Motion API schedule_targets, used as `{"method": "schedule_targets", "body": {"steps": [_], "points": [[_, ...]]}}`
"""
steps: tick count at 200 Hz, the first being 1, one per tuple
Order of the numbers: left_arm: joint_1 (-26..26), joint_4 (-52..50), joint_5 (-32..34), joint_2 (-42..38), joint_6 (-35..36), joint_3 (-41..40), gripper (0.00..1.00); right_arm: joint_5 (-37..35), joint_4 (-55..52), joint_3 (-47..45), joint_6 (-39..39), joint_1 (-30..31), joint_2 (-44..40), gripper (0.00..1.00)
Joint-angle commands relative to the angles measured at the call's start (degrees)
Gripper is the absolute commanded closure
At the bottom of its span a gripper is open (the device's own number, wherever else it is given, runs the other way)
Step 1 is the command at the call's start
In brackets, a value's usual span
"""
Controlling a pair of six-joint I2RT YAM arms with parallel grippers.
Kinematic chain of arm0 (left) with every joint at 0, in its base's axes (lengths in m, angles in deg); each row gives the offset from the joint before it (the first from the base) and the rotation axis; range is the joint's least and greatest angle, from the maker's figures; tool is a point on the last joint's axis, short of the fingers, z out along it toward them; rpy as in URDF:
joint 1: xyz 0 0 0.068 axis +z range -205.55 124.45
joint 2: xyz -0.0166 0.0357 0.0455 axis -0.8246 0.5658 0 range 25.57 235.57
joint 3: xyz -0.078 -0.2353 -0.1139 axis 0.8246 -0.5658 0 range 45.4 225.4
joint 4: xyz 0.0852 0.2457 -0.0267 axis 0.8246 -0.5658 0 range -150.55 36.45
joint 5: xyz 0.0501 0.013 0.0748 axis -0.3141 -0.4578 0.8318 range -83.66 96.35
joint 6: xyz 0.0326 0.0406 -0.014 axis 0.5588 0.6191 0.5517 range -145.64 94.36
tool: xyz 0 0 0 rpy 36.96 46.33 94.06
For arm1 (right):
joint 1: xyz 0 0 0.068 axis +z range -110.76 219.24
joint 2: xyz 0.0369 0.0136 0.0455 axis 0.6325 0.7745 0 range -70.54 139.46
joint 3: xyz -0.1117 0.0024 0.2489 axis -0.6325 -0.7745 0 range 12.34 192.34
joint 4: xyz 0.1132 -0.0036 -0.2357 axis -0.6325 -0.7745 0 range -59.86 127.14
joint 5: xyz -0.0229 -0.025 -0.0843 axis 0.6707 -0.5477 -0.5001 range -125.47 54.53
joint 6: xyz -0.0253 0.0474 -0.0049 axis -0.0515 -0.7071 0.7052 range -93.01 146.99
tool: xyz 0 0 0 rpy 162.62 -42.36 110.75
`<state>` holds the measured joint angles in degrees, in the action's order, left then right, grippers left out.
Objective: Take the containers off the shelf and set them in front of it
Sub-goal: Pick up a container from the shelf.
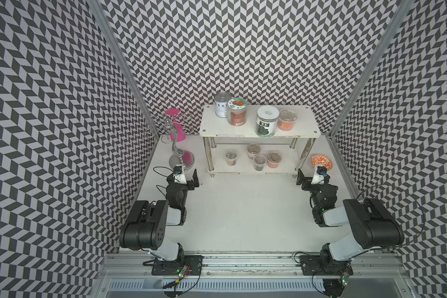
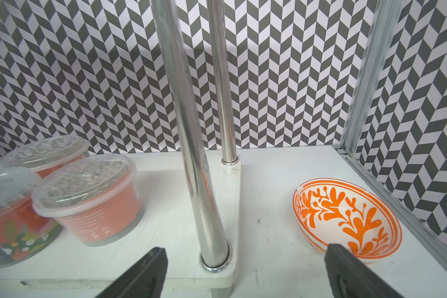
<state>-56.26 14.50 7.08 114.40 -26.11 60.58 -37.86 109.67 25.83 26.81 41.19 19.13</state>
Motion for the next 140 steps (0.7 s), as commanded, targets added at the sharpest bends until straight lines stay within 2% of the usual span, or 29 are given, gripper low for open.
{"method": "schedule_targets", "body": {"steps": [1, 71, 95, 113, 126, 140], "points": [[0.18, 0.51, -0.16, -0.2, 0.58, 0.64, 0.0, -0.42, 3.76, 0.12, 0.08, -0.29, -0.36, 0.0], [0.36, 0.08, -1.88, -0.79, 1.09, 0.82, 0.0, -0.35, 3.17, -0.03, -0.07, -0.29, -0.91, 0.0], [-0.47, -10.7, -2.59, -5.69, 2.22, 4.61, 0.0, 0.89, 2.24, -0.14, 0.59, -0.29, -3.58, 0.0], [-0.52, -18.31, -2.67, -10.47, 1.52, 7.06, 0.0, 1.72, -2.48, -0.09, 0.74, -0.29, -8.39, 0.0], [-0.52, -24.2, -3.16, -14.29, 0.08, 8.69, 0.0, 2.98, -8.87, 0.44, -0.06, -0.29, -13.92, 0.0], [-0.61, -31.87, -3.92, -17.98, -1.87, 11.05, 0.0, 6.49, -20.37, 2.53, -0.14, -0.2, -20.4, 0.0]]}}
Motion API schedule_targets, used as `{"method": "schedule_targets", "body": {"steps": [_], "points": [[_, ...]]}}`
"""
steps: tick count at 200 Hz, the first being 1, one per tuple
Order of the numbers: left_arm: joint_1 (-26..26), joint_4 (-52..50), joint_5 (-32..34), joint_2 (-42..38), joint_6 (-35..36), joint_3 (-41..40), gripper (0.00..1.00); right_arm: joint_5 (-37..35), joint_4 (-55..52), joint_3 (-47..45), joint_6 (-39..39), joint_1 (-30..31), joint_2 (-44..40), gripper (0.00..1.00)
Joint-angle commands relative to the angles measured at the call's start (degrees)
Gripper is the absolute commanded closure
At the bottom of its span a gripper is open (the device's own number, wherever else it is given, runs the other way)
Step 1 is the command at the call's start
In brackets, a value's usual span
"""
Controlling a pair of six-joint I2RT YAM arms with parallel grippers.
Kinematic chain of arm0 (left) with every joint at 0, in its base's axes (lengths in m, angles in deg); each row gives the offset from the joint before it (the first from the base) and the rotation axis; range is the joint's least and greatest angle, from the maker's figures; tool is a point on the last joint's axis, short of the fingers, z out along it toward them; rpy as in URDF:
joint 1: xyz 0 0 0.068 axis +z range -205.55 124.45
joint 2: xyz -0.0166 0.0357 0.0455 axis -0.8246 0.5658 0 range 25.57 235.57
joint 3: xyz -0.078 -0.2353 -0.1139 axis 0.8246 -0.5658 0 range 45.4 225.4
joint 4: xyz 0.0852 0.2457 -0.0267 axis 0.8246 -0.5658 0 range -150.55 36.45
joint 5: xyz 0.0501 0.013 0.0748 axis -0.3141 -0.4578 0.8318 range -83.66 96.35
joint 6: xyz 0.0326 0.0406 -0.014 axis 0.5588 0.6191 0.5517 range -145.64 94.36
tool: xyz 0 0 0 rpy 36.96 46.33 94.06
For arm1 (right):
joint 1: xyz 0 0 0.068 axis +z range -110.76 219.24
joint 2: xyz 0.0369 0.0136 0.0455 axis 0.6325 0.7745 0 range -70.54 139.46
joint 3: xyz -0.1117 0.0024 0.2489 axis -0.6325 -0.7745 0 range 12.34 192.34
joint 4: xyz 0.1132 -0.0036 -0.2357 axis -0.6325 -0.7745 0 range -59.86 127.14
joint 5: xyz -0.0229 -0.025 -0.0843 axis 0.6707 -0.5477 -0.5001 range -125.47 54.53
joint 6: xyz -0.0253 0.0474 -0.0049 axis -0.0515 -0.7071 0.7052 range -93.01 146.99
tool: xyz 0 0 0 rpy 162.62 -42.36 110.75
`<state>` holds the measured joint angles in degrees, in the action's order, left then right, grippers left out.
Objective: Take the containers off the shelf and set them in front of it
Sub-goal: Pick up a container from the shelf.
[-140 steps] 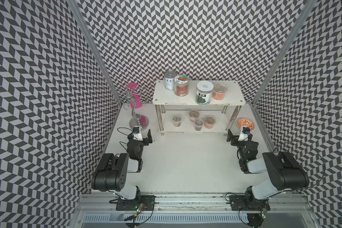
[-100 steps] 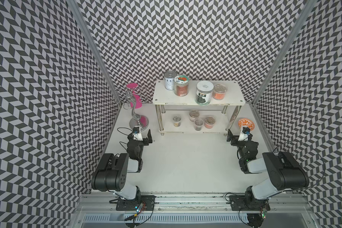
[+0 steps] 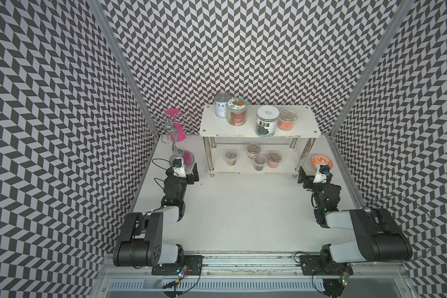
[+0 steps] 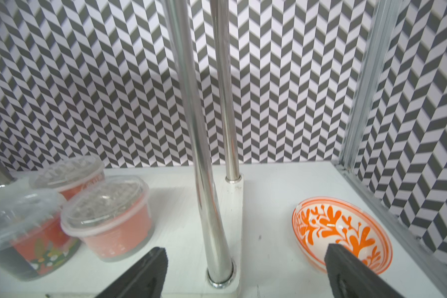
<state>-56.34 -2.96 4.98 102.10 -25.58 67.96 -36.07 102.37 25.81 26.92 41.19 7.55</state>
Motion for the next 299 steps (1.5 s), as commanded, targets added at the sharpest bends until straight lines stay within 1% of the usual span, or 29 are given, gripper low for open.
{"method": "schedule_targets", "body": {"steps": [1, 11, 32, 53, 78, 93, 114, 133, 151, 185, 197, 213, 229, 249, 276, 299], "points": [[-0.52, -14.88, -1.81, -5.95, -2.54, 3.86, 0.0, 4.98, -13.57, 2.67, -0.22, -0.2, -9.26, 0.0], [-0.52, -19.51, -2.25, -8.35, -3.71, 5.22, 0.0, 7.59, -21.2, 4.27, -0.33, -0.12, -13.26, 0.01], [-0.58, -27.65, -2.13, -13.14, -5.86, 7.53, 0.0, 12.63, -32.13, 5.97, -1.3, -0.11, -21.67, 0.0], [-0.73, -35.47, -4.44, -17.11, -8.02, 9.82, 0.0, 17.53, -43.98, 8.61, -1.07, -0.11, -29.42, 0.0], [-1.27, -44.07, -9.0, -21.67, -9.54, 13.31, 0.0, 25.32, -51.99, 11.66, -2.57, -0.12, -36.67, 0.0], [-1.78, -50.28, -10.3, -23.36, -9.57, 17.13, 0.0, 30.62, -57.36, 15.45, -3.01, -0.1, -37.81, 0.0], [-3.3, -54.83, -13.13, -23.98, -9.37, 22.18, 0.0, 39.17, -64.62, 22.79, -2.33, -0.03, -36.21, 0.0], [-5.05, -57.1, -16.32, -23.18, -9.56, 27.06, 0.0, 43.09, -70.35, 29.91, -1.2, 0.26, -33.92, 0.0], [-7.37, -58.78, -18.63, -21.86, -10.16, 32.22, 0.0, 43.99, -76.03, 36.84, 0.72, 1.71, -31.28, 0.0], [-11.06, -60.23, -20.02, -16.64, -11.53, 41.55, 0.0, 45.97, -86.26, 48.84, 5.35, 4.37, -24.73, 0.01], [-12.24, -60.79, -20.91, -13.59, -11.28, 45.72, 0.0, 46.36, -87.89, 52.07, 5.02, 5.03, -23.18, 0.0], [-14.81, -62.01, -20.06, -9.45, -9.73, 51.68, 0.0, 47.09, -89.8, 55.9, 4.18, 5.92, -21.44, 0.0], [-17.71, -63.86, -17.53, -4.87, -8.27, 57.39, 0.0, 47.48, -93.17, 60.21, 4.79, 7.3, -19.37, 0.0], [-20.47, -68.95, -13.67, 1.47, -7.11, 65.45, 0.0, 45.18, -95.93, 64.38, 5.86, 8.96, -17.86, 0.01], [-23.17, -70.91, -9.27, 7.02, -6.71, 72.21, 0.0, 42.21, -98.15, 68.39, 6.16, 9.91, -16.55, 0.0], [-25.36, -74.56, -3.72, 11.81, -6.44, 78.33, 0.0, 39.9, -100.33, 70.82, 6.84, 10.65, -15.21, 0.0]]}}
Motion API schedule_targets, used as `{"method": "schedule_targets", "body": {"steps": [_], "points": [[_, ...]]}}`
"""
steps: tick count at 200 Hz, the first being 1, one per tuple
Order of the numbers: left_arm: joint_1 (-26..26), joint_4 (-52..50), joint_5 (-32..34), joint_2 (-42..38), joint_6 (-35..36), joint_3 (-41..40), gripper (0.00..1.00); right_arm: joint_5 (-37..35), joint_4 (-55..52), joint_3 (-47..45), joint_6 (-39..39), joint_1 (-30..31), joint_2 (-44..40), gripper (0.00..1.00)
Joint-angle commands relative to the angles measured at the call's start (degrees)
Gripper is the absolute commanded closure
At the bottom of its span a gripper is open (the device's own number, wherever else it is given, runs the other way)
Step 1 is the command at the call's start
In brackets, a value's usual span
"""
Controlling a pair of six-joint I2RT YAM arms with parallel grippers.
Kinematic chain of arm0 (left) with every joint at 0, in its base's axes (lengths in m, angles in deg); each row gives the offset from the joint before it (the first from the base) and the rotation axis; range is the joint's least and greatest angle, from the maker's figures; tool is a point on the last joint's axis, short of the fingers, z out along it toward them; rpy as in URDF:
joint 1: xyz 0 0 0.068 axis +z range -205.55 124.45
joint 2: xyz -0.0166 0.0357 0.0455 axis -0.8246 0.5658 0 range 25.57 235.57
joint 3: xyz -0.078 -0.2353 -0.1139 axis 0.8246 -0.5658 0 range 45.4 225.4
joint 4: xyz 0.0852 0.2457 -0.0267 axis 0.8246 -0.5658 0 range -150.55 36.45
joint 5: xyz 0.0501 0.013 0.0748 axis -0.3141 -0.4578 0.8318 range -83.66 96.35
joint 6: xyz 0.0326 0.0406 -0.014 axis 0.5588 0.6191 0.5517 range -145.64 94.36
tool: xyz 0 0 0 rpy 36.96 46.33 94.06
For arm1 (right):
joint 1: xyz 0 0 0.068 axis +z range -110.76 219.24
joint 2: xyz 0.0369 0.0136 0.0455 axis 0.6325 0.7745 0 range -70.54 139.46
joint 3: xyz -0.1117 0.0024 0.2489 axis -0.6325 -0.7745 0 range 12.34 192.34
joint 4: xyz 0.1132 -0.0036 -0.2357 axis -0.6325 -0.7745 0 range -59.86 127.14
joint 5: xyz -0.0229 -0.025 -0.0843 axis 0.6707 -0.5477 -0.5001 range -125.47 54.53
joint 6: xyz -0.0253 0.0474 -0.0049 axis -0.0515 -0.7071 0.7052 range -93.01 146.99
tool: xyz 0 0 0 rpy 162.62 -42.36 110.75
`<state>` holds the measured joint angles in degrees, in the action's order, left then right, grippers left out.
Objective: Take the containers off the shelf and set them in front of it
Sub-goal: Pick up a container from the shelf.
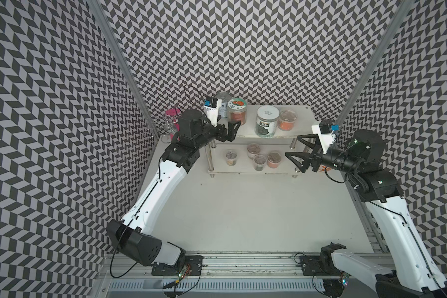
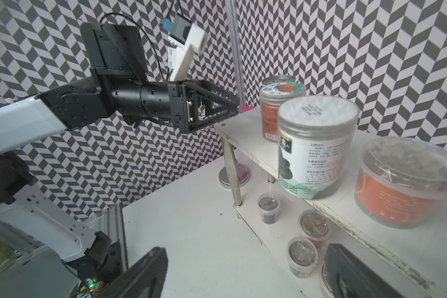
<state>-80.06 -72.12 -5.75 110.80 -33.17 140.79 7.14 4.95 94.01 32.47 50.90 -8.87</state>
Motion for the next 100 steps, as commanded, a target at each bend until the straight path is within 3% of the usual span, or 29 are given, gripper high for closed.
{"method": "schedule_targets", "body": {"steps": [1, 33, 100], "points": [[-1.71, -5.55, 7.22, 3.28, 1.04, 5.64, 0.0, -3.45, -2.99, 2.71, 1.33, 0.97, 1.23, 0.0], [-2.87, -4.11, 11.99, 5.87, 0.0, 7.53, 0.0, -5.0, -4.02, 4.72, 1.89, 1.65, 1.87, 0.0], [-3.36, -4.73, 12.97, 11.75, -0.21, 13.67, 0.0, -5.15, -4.73, 5.0, 2.7, 2.02, 1.99, 0.0]]}}
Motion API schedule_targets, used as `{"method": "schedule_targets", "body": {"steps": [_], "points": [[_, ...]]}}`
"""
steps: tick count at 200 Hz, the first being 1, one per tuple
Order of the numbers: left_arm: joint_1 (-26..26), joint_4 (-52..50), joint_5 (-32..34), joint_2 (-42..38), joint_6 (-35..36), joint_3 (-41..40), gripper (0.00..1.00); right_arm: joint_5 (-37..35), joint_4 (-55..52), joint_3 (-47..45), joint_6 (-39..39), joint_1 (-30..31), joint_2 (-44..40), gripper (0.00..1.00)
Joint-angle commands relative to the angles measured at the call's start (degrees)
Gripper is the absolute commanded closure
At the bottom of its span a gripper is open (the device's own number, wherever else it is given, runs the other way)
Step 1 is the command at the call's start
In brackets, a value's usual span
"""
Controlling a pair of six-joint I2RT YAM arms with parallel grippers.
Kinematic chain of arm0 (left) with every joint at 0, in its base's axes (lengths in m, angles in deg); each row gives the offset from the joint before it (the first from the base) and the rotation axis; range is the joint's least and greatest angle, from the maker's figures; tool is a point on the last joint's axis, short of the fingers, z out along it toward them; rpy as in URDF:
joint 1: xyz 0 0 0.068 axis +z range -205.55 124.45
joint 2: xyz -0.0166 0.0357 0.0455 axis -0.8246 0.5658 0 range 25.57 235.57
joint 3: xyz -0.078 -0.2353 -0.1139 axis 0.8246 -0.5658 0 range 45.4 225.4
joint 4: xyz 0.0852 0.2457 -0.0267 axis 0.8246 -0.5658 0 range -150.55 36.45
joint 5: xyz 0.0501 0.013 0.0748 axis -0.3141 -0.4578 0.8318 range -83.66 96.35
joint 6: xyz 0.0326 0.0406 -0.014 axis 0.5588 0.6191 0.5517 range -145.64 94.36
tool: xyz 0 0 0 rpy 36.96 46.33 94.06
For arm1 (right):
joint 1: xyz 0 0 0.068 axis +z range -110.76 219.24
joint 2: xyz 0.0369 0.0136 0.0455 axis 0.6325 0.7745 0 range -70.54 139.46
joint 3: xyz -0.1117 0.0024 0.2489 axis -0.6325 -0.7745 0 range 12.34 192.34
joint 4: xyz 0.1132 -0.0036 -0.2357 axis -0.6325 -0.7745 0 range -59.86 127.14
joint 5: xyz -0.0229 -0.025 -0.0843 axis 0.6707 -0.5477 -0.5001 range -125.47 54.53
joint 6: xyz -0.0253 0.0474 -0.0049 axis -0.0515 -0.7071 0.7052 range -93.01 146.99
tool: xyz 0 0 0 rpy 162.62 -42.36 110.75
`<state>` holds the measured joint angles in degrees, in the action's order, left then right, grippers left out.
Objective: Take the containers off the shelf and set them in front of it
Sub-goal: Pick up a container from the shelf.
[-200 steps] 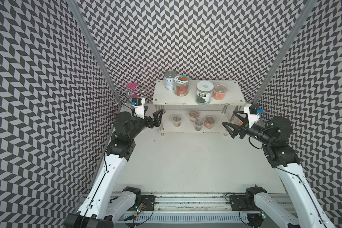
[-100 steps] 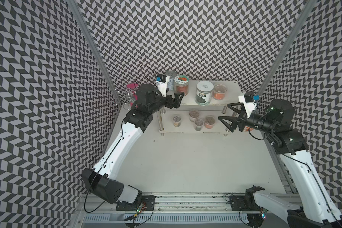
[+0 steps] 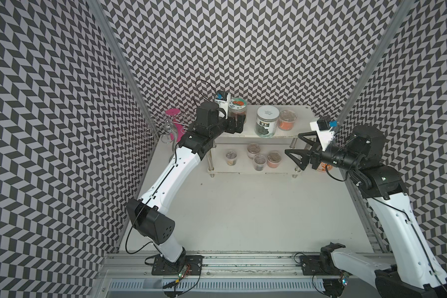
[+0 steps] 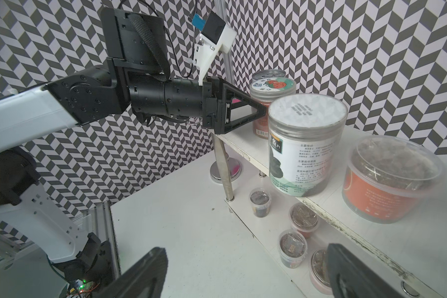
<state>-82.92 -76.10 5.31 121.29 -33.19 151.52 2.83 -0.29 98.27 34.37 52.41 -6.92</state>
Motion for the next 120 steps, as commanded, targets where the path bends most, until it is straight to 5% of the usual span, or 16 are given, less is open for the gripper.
{"method": "schedule_targets", "body": {"steps": [1, 120], "points": [[-0.53, -0.75, 1.91, 1.33, -0.19, 3.03, 0.0, -0.85, 0.52, 0.74, 0.8, 0.48, 0.03, 0.0], [-1.36, 0.48, 2.97, 5.21, 0.78, 6.37, 0.04, -1.12, 2.02, -2.12, 1.54, 0.89, -0.16, 0.0]]}}
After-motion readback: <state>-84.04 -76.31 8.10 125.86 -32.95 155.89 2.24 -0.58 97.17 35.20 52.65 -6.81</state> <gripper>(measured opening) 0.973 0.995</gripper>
